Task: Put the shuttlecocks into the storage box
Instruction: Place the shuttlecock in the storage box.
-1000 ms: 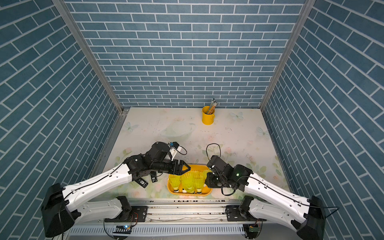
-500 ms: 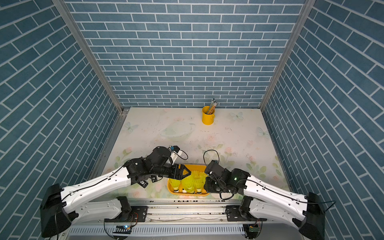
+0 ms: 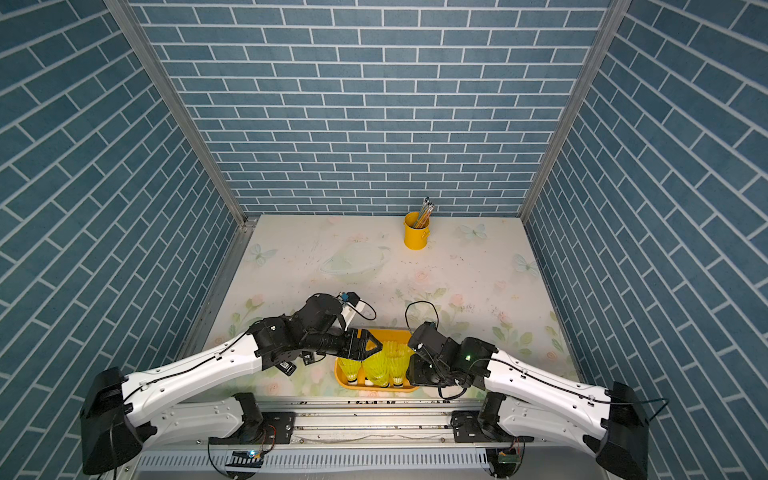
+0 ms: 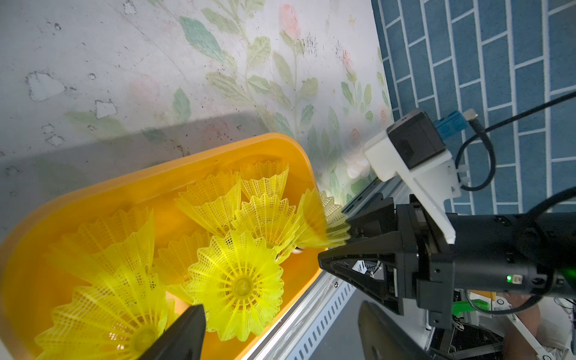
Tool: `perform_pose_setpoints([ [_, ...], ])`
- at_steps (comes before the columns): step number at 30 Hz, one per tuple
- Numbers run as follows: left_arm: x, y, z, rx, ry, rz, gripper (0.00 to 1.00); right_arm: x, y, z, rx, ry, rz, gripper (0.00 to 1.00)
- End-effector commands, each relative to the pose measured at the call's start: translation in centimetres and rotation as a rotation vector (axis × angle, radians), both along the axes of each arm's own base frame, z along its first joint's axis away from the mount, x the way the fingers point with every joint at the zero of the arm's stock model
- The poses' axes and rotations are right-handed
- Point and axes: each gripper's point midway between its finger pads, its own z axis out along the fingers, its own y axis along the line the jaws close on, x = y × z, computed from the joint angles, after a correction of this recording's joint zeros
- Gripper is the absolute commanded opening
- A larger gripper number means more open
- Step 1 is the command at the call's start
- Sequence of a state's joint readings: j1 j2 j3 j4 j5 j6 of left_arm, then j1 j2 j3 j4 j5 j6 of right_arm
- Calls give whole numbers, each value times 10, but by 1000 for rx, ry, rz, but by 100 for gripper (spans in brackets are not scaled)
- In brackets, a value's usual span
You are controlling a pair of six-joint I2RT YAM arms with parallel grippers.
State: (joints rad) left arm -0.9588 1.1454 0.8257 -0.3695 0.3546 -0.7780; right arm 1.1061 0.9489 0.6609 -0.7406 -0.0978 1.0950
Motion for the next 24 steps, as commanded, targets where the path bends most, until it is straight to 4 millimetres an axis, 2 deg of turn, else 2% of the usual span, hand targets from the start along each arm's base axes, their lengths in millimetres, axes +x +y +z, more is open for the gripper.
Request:
perform_pose_setpoints([
  [1, -1, 2, -1, 8, -8, 6, 83, 1, -2, 0, -18, -4, -8, 50],
  [8, -1, 3, -1, 9, -8, 8, 83, 4, -8, 5, -42, -27, -14, 51],
  [18, 4, 3, 5, 21, -21, 21, 85, 11, -12, 23, -75, -73, -10, 54],
  [20, 6, 5, 9, 25, -30, 30, 85, 16, -11, 31, -84, -99, -7, 55],
  [24, 20, 14, 17, 24, -44, 84, 86, 39, -10, 55, -101, -164, -10, 60],
])
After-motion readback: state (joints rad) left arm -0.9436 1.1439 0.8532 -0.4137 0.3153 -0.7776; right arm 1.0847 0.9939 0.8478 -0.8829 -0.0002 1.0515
